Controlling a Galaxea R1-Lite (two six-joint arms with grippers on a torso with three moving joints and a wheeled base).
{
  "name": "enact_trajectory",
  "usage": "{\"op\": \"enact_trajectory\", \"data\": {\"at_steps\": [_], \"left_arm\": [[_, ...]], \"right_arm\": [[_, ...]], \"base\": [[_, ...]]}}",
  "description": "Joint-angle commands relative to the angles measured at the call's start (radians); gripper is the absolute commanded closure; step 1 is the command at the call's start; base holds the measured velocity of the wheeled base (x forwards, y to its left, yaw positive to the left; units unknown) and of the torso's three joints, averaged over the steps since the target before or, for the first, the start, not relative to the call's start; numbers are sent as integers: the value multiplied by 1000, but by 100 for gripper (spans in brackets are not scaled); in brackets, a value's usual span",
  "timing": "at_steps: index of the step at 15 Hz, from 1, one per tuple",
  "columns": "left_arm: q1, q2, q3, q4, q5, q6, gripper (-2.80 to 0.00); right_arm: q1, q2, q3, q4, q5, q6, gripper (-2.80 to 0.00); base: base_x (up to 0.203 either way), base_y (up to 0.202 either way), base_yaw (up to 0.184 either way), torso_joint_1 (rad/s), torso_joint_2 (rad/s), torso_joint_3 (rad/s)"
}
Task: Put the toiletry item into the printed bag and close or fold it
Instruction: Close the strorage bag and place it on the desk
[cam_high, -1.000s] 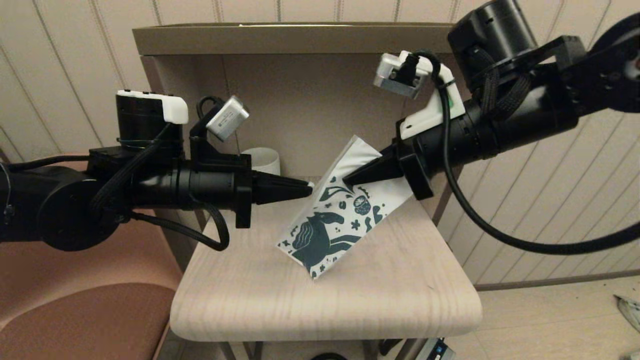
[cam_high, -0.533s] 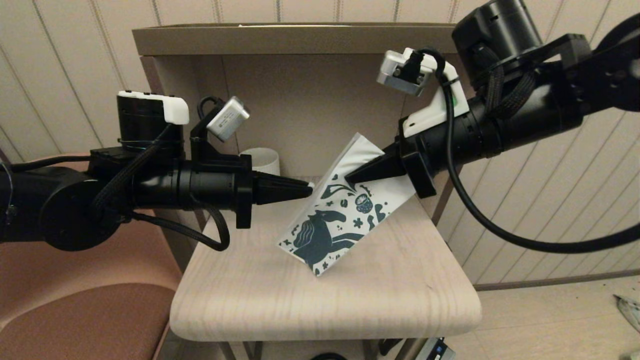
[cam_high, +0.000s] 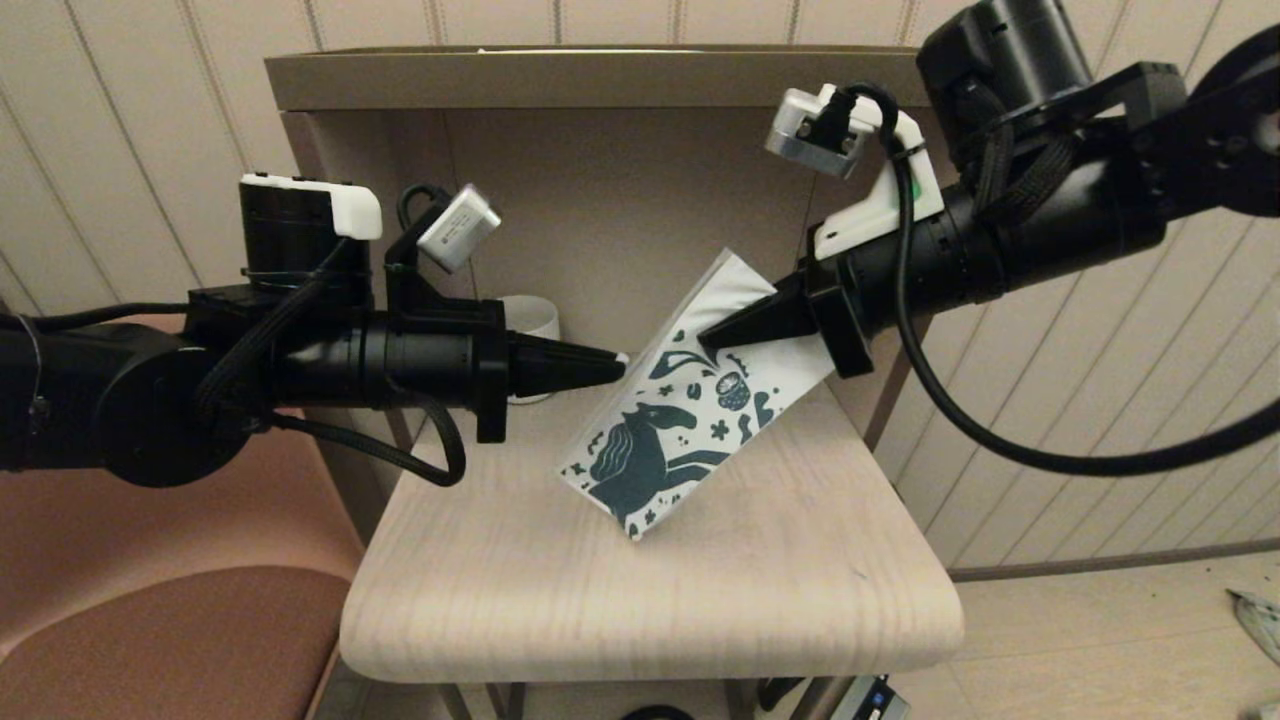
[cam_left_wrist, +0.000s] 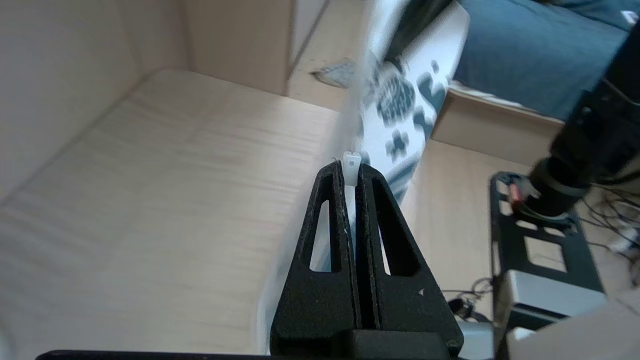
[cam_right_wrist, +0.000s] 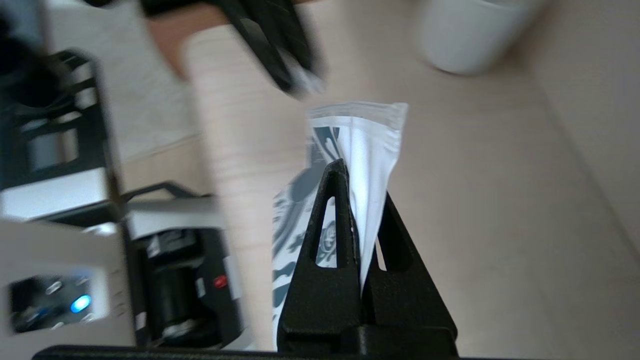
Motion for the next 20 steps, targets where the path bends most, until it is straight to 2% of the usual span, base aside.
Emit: {"op": "enact_trajectory", "data": {"at_steps": [1,6,11,15,16,17,20], "left_arm": [[19,8,-16,1,-3,-1,0],[58,27,-46,4,0,-4,0],[58,39,-50,12,0,-3,0],[58,47,-53,21,1,-3,0],[58,48,-53,21,0,-3,0],[58,48,-53,21,0,-3,0],[58,48,-52,21,0,-3,0]], "right_arm": [[-60,6,20,-26,4,8,0],[-100,-3,204,-200,16,39,0],[-125,-35,443,-416,14,68,0],[-139,42,447,-432,12,85,0],[-145,60,442,-433,12,88,-171],[-146,69,436,-435,11,88,-280],[-159,90,424,-449,9,89,-280]], "base": [[0,0,0,0,0,0],[0,0,0,0,0,0],[0,0,0,0,0,0],[0,0,0,0,0,0],[0,0,0,0,0,0],[0,0,0,0,0,0],[0,0,0,0,0,0]]}}
